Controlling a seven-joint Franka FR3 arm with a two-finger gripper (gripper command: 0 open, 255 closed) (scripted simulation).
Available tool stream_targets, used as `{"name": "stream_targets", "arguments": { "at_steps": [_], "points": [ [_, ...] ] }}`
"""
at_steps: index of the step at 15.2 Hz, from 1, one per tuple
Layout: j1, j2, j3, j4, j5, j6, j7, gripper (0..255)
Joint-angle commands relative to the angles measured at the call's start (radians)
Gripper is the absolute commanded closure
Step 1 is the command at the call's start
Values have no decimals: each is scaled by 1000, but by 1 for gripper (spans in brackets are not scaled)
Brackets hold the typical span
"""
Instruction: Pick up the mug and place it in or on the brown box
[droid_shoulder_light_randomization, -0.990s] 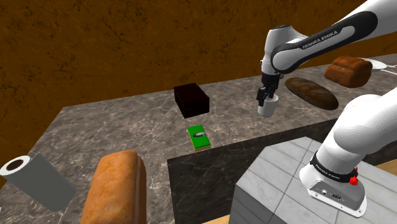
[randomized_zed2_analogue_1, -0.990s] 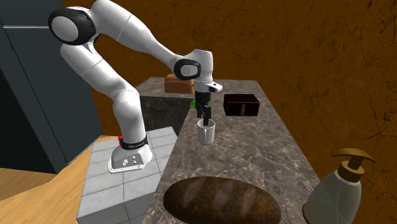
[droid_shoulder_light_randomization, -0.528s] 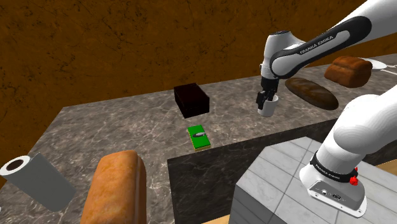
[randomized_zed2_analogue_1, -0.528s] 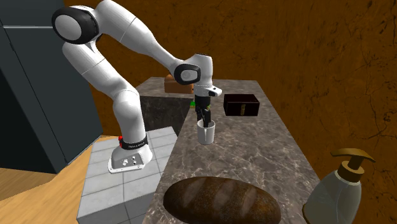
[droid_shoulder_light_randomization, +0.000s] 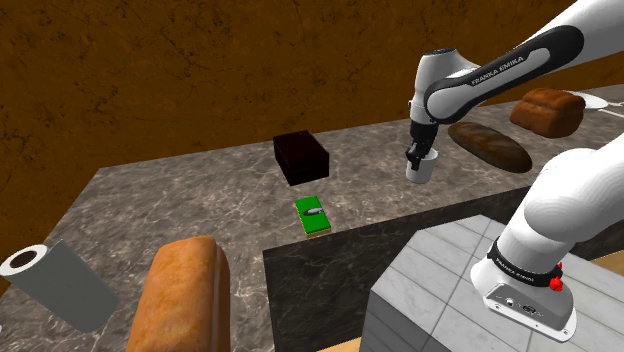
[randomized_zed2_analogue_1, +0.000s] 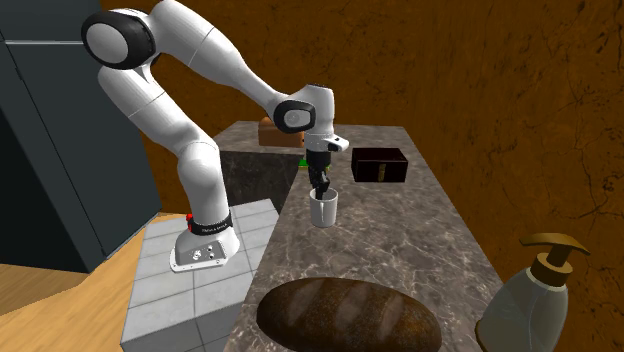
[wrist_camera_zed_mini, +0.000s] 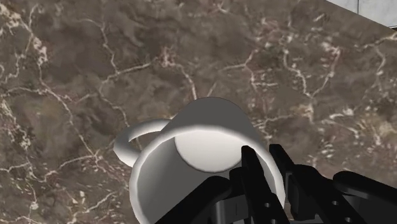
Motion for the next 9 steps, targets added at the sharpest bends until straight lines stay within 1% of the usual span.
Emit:
{"name": "stream_targets", "arguments": {
  "at_steps": [1, 6, 9],
  "points": [
    [0, 0, 0, 0, 0, 0, 0, 255],
    [0, 0, 0, 0, 0, 0, 0, 255],
    [1, -31, 6, 22, 5, -53, -3, 255]
  ]
}}
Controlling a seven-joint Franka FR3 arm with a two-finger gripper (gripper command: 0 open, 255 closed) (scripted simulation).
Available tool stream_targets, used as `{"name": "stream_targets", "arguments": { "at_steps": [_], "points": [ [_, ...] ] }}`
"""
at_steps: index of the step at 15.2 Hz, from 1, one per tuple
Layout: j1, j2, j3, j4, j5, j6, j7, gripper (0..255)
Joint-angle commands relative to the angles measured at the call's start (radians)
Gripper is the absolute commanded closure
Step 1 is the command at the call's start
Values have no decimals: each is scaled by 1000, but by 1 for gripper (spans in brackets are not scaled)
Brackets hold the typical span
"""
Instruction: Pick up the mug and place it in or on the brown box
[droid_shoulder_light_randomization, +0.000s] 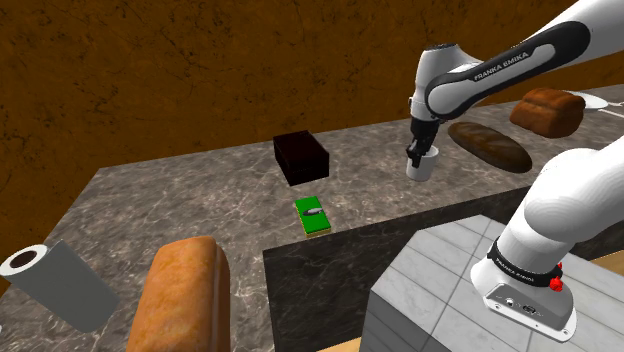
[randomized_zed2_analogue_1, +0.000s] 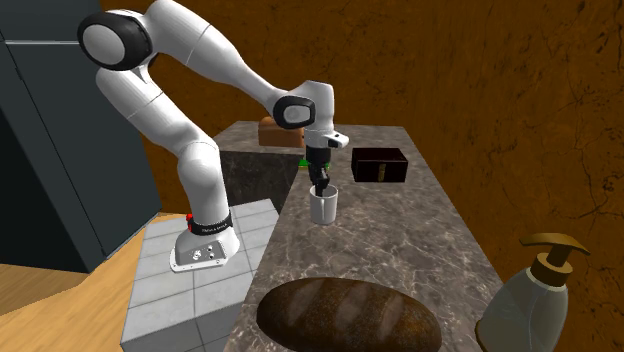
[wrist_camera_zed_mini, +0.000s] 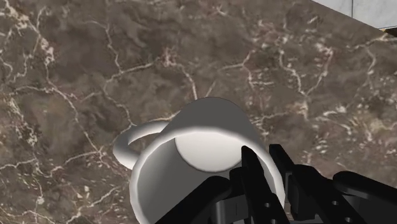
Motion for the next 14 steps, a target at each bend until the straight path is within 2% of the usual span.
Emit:
{"name": "stream_targets", "arguments": {
  "at_steps": [1, 14],
  "points": [
    [0, -17, 2, 16, 2, -32, -4, 255],
    [6, -103, 25, 139, 25, -242, -17, 255]
  ]
}}
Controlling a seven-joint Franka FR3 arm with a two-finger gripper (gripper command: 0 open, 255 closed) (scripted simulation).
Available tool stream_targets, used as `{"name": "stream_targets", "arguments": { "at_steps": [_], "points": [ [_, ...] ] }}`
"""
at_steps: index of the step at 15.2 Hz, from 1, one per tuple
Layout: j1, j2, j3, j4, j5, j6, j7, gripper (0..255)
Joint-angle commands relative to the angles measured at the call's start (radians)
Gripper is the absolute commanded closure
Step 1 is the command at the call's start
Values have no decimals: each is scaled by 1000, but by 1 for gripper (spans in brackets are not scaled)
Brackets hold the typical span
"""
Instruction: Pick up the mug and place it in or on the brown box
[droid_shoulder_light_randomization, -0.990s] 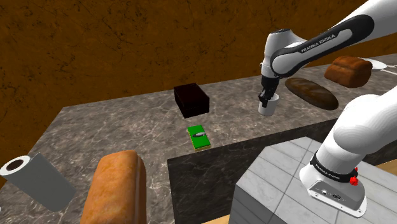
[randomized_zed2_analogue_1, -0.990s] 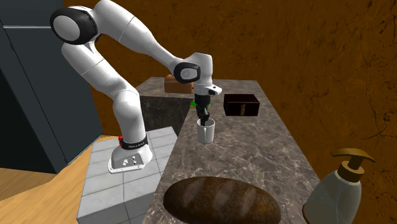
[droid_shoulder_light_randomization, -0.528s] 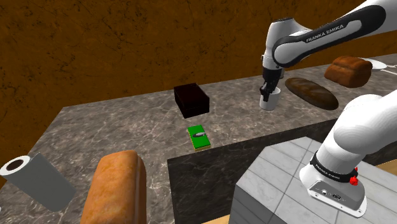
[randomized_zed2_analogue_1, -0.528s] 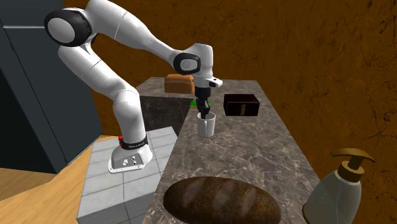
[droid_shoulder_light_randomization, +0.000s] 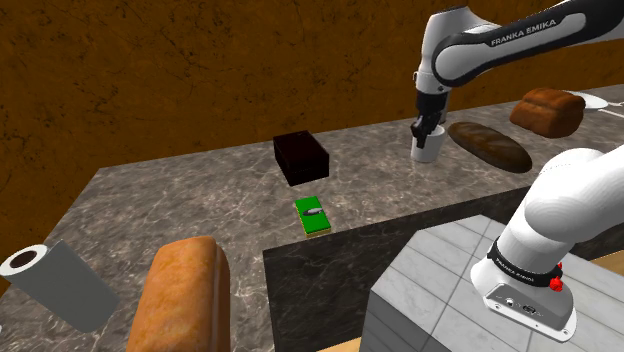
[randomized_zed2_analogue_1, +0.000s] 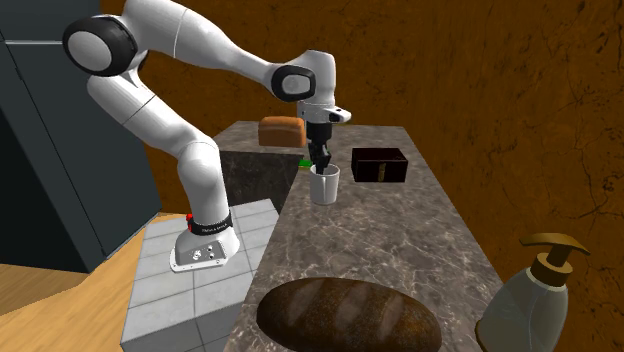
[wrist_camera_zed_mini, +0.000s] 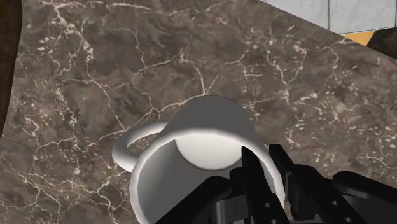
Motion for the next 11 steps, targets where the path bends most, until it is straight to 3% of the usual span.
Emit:
{"name": "stream_targets", "arguments": {
  "at_steps": [1, 11],
  "points": [
    [1, -11, 4, 21, 3, -32, -2, 255],
    [6, -36, 19, 139, 19, -175, -11, 255]
  ]
}}
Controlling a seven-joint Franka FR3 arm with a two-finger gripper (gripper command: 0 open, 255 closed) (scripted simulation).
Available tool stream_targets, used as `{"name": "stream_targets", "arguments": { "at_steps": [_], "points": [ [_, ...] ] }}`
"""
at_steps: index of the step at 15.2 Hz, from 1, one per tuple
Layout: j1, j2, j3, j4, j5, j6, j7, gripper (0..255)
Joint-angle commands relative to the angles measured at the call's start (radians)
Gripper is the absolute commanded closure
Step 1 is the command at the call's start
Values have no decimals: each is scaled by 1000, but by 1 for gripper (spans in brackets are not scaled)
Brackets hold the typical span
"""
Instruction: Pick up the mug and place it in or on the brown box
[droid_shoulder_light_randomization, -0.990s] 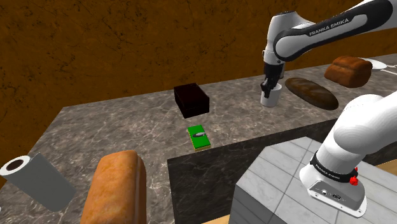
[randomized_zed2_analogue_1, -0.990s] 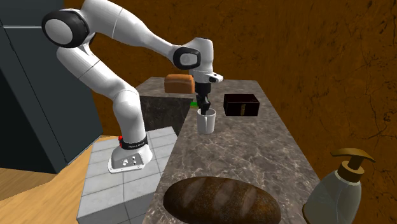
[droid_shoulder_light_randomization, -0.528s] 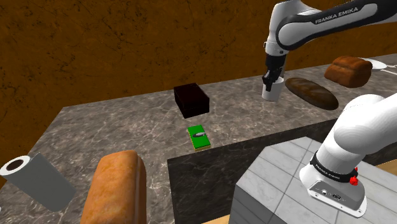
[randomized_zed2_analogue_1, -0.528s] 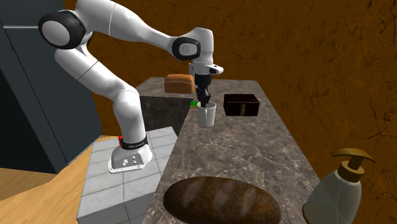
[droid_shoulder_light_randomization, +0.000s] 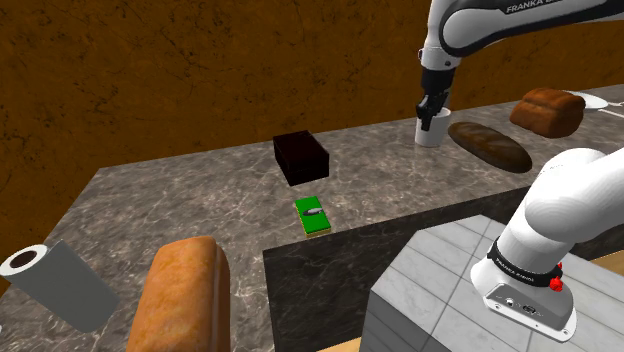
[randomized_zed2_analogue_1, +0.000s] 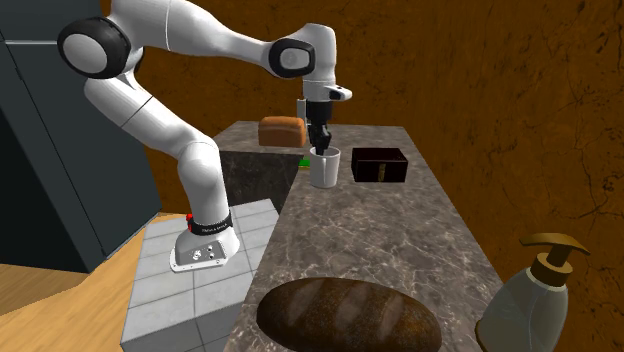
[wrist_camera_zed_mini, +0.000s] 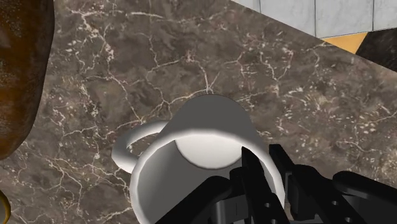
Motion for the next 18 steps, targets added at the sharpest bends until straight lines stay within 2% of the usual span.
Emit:
{"name": "stream_targets", "arguments": {
  "at_steps": [1, 5, 12, 18],
  "points": [
    [2, 0, 4, 28, 4, -28, -1, 255],
    [4, -1, 9, 73, 9, -74, -4, 255],
    [65, 234, 75, 260, 73, -35, 87, 255],
    [101, 440, 121, 463, 106, -38, 153, 255]
  ]
}}
